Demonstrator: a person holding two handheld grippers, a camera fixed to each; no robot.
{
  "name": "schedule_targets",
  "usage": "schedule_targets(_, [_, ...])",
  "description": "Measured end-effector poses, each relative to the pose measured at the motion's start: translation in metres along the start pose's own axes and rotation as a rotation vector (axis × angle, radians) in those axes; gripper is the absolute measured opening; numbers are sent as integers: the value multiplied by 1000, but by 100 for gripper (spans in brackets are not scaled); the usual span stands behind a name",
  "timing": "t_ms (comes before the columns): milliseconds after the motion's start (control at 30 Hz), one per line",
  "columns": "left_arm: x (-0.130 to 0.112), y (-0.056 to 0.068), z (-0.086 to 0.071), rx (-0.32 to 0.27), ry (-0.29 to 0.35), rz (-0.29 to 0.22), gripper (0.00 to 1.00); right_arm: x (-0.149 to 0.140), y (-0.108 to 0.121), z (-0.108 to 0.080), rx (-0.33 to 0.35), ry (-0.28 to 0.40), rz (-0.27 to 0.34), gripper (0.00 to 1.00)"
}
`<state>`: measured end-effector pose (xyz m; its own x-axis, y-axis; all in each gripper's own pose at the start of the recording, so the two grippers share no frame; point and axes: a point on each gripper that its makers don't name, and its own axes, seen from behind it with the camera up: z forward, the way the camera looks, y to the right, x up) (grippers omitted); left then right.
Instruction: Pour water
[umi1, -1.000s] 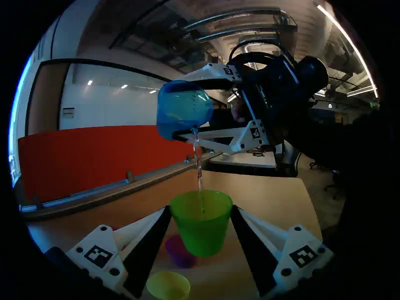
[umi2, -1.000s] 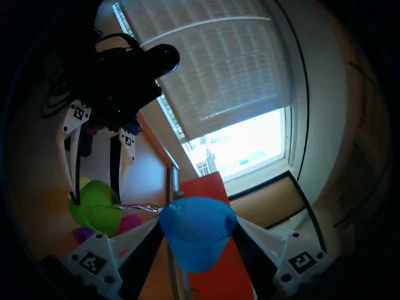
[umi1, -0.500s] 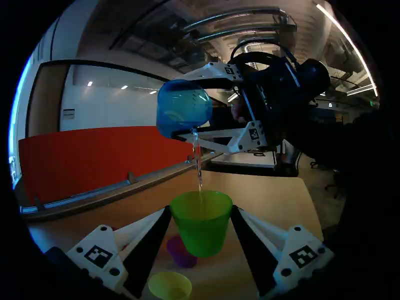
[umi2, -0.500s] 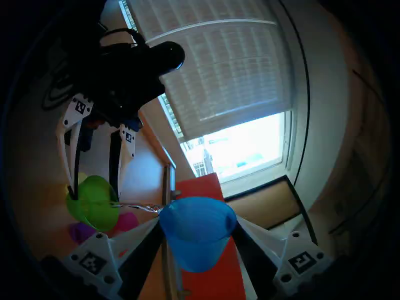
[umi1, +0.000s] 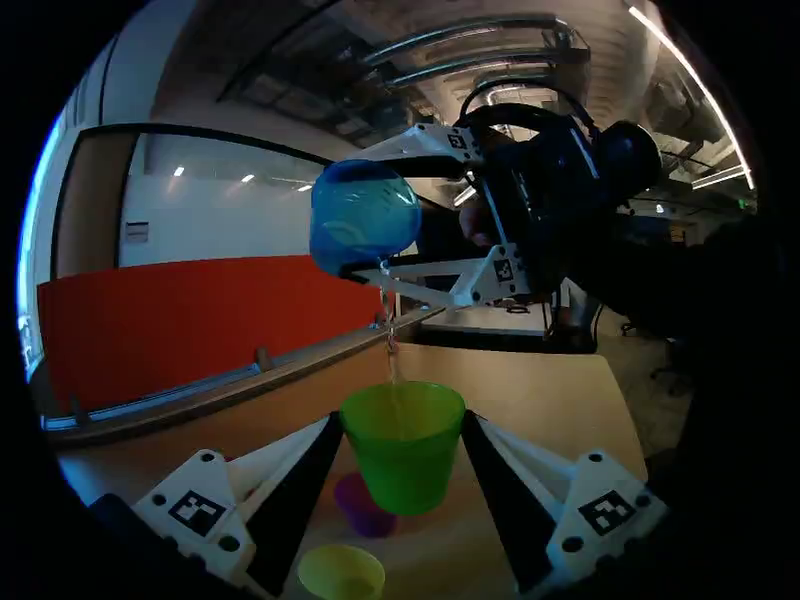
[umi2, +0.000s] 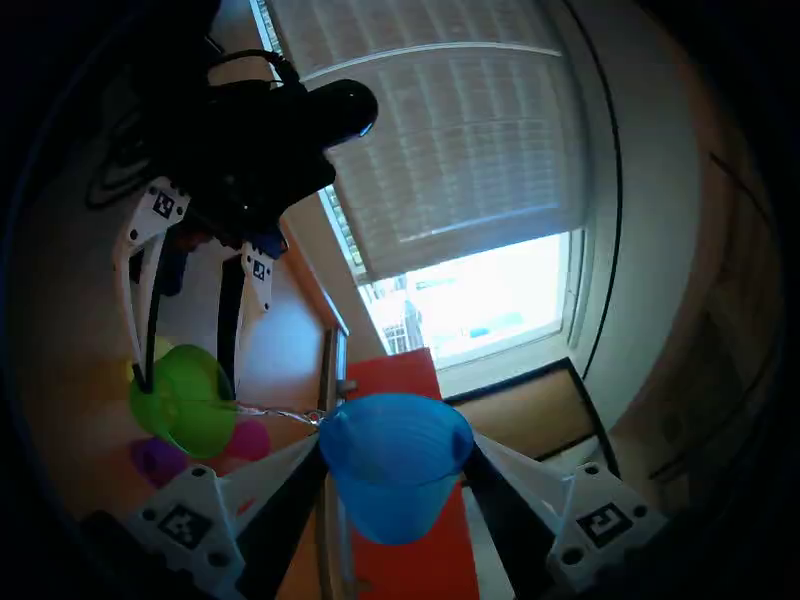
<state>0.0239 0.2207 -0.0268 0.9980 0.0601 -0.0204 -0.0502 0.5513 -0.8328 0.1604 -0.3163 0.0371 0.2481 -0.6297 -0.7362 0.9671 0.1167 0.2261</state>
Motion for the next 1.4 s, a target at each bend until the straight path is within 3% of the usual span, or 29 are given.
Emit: schedule_targets(1400, [0, -1, 2, -4, 4, 0, 87, 0, 12, 0, -25, 1, -143, 90])
